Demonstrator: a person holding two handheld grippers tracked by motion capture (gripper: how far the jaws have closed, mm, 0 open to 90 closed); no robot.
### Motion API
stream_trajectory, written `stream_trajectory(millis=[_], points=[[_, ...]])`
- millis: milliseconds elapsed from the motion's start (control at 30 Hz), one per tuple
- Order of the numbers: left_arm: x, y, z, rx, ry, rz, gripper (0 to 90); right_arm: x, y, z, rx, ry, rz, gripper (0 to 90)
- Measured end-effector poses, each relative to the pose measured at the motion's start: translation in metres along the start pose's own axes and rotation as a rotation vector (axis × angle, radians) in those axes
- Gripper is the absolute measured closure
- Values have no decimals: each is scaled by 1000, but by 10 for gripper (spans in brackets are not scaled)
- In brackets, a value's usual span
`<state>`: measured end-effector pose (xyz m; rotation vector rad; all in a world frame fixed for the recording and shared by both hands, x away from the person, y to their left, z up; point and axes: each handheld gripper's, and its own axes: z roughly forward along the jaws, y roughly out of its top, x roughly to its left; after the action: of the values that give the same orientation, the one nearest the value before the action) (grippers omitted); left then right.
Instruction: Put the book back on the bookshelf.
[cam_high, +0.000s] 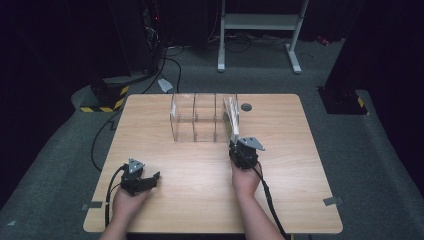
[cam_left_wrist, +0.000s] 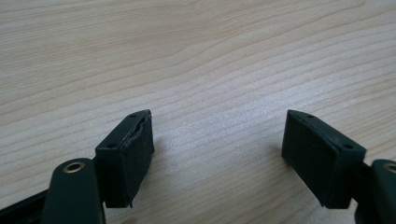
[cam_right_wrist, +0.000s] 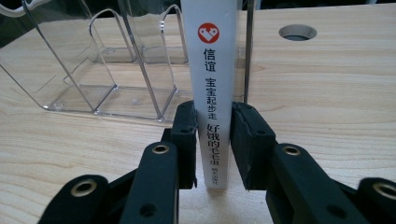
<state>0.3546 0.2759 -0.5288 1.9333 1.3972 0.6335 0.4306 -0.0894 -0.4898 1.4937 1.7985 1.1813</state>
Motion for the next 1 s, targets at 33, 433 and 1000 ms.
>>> stream_trajectory(millis=[33, 433, 1000], points=[[0, 0, 0, 0, 0, 0, 250, 0, 0, 0, 1, 2, 2, 705], [0, 0, 0, 0, 1, -1, 250, -2, 1, -13, -7, 52, -54, 566], [-1, 0, 0, -1, 4, -3, 254, -5, 12, -24, -74, 72, -74, 619]])
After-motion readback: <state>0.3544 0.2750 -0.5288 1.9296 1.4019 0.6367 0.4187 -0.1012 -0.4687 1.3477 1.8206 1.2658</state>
